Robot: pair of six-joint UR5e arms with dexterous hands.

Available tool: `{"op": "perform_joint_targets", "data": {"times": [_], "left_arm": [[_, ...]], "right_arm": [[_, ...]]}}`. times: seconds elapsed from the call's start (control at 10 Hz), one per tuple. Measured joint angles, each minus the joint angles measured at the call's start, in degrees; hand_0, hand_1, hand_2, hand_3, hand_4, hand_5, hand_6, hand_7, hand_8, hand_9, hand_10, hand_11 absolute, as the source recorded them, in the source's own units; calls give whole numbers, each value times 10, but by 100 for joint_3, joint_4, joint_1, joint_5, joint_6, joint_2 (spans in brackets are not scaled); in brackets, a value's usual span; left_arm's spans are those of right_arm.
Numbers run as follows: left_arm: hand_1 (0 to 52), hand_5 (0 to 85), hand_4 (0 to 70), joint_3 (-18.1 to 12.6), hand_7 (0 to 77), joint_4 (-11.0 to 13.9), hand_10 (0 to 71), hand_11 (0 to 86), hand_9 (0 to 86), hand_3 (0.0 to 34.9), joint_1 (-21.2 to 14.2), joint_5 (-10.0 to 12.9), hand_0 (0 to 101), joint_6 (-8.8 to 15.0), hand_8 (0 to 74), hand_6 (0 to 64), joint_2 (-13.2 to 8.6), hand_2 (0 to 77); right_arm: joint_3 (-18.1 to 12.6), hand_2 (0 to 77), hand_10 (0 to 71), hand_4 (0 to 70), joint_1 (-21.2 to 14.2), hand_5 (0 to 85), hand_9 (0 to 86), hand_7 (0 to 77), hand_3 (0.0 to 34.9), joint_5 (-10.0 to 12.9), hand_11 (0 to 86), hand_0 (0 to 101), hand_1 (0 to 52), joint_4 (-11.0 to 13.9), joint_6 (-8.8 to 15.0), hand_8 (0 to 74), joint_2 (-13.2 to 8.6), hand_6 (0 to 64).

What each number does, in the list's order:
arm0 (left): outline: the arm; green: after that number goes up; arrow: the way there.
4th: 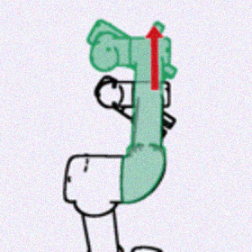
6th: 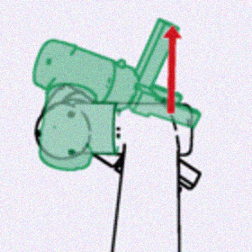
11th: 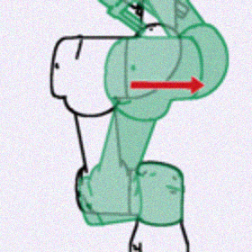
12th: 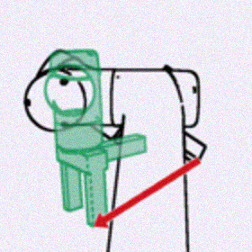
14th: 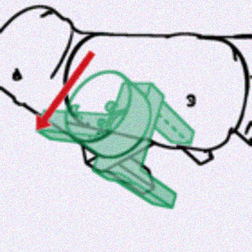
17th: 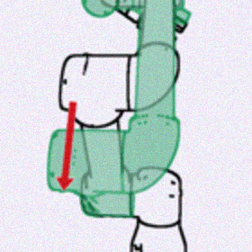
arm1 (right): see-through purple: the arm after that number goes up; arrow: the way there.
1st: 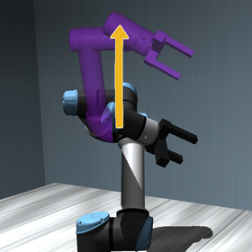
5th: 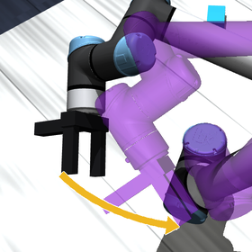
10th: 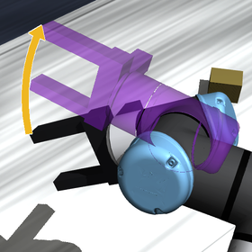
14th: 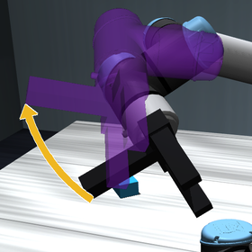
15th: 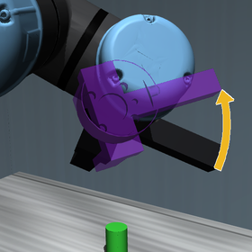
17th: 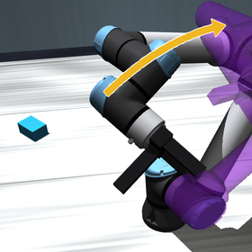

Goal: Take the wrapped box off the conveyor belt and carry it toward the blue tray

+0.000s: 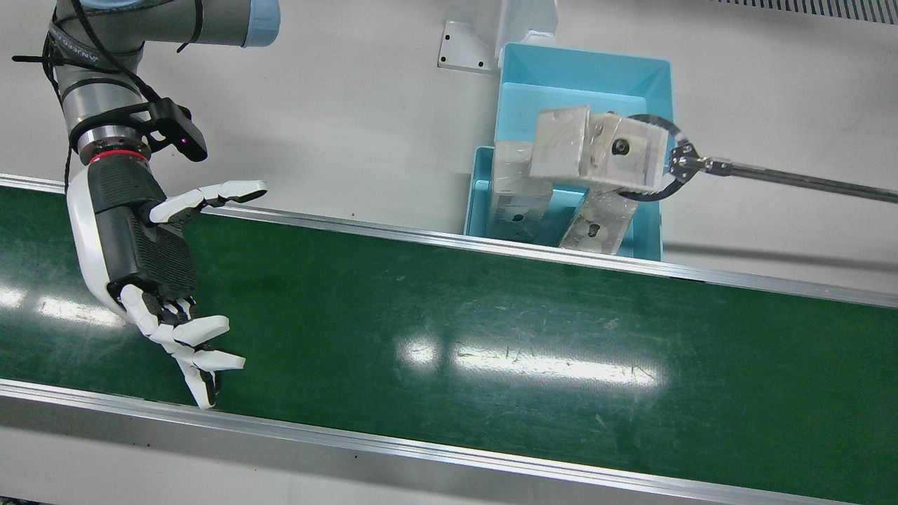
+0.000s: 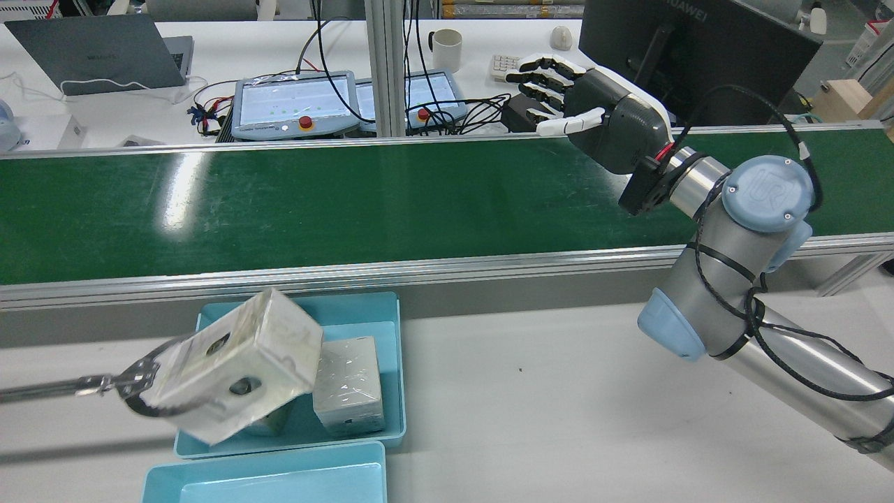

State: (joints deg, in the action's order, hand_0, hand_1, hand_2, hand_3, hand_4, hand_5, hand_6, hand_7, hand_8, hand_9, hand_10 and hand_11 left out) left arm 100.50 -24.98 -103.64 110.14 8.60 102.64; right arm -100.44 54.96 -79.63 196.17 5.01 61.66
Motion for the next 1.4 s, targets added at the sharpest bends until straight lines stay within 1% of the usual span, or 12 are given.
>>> {"op": "perform_joint_targets", "data": {"times": [0.3,0.4,0.6,0.7,0.8,0.9,1.0,1.2,1.3,1.4], "left_arm": [[0,11,0,0,5,0,5,0,0,0,0,0,0,0,0,5,0,11],[0,11,0,0,5,0,5,0,0,0,0,0,0,0,0,5,0,11],[0,11,0,0,0,0,5,0,0,0,0,0,0,0,0,5,0,11],[0,11,0,0,0,0,5,0,0,0,0,0,0,0,0,5,0,5],[0,11,0,0,0,0,5,0,0,0,0,0,0,0,0,5,0,5],[0,11,0,0,0,0,5,0,0,0,0,0,0,0,0,0,0,11],[0,11,0,0,0,0,5,0,0,0,0,0,0,0,0,0,0,11],[0,11,0,0,5,0,5,0,0,0,0,0,0,0,0,0,0,5],[0,11,0,0,5,0,5,0,0,0,0,0,0,0,0,5,0,5],[0,11,0,0,0,0,5,0,0,0,0,0,0,0,0,0,0,5]], "right_arm": [[-8,142,0,120,24,365,65,256,227,0,16,473,125,0,-5,0,3,27],[-10,142,0,120,36,365,65,256,239,-2,16,473,125,0,-7,0,3,27],[-9,142,0,120,61,365,65,256,234,-5,16,472,125,0,-8,0,3,27],[-6,142,0,120,69,365,65,256,241,-3,16,472,125,0,-9,0,3,27],[-4,142,0,120,65,365,65,256,233,-1,16,473,125,0,-9,0,4,27],[-3,142,0,120,48,376,65,256,233,-1,16,473,125,0,-7,0,7,27],[-3,142,0,120,32,376,65,256,237,0,16,474,136,0,-6,0,9,33],[-2,142,0,120,34,376,65,256,240,0,16,473,136,0,-8,0,11,33],[-2,142,0,120,41,376,65,256,228,0,16,472,136,0,-11,0,12,33],[-2,142,0,120,53,376,65,256,228,0,16,472,136,0,-17,0,12,33]]}}
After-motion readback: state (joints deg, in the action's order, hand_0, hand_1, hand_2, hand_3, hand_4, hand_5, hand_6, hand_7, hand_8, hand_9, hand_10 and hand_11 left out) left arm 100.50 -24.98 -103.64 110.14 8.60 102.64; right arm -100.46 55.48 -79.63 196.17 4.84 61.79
